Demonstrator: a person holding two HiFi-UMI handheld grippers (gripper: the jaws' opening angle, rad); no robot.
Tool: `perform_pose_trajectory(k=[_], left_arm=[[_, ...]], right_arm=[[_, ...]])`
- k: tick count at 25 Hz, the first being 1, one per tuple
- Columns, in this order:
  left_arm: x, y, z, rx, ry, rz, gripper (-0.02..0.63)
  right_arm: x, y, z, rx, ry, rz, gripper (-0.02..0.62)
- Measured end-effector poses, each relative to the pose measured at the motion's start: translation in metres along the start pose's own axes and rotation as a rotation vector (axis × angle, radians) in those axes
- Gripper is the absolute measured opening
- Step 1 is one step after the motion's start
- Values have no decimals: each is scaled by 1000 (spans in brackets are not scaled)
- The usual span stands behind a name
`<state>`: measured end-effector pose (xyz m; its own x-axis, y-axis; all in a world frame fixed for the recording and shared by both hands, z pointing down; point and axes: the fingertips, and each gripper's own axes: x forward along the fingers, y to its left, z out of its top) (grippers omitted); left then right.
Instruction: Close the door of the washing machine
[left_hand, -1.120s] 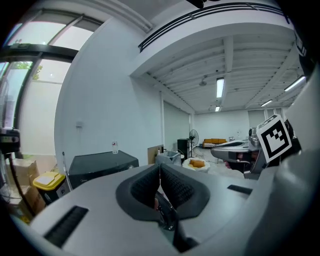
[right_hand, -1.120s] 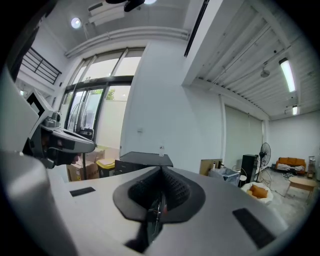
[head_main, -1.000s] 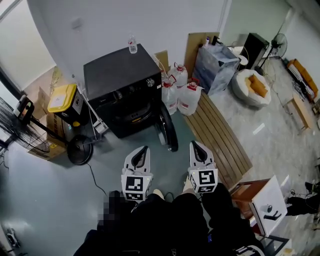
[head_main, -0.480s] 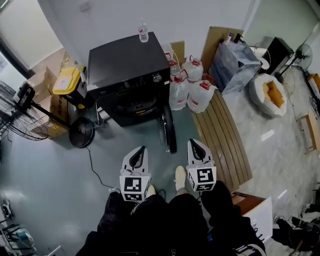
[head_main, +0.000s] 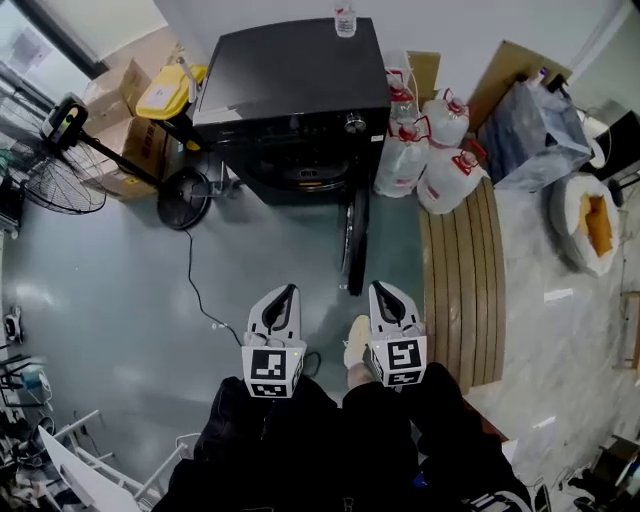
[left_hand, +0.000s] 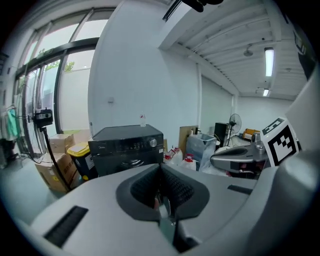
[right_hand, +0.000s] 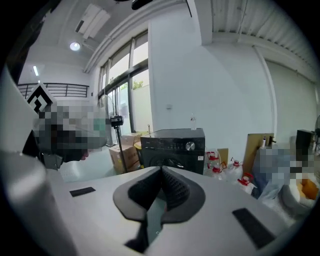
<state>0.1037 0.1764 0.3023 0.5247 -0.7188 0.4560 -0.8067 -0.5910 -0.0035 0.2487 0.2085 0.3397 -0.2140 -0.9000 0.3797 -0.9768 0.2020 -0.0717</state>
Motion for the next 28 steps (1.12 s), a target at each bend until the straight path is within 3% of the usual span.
perform_pose_trajectory(k=[6, 21, 28], left_arm=[[19, -6, -45, -46, 65, 53, 26], [136, 12, -192, -103, 204, -6, 26], [161, 19, -246, -127, 248, -29, 26]], right_arm=[[27, -10, -53, 10, 65, 68, 17], [108, -31, -210, 72, 234, 26, 17], [135, -29, -252, 96, 254, 9, 19]])
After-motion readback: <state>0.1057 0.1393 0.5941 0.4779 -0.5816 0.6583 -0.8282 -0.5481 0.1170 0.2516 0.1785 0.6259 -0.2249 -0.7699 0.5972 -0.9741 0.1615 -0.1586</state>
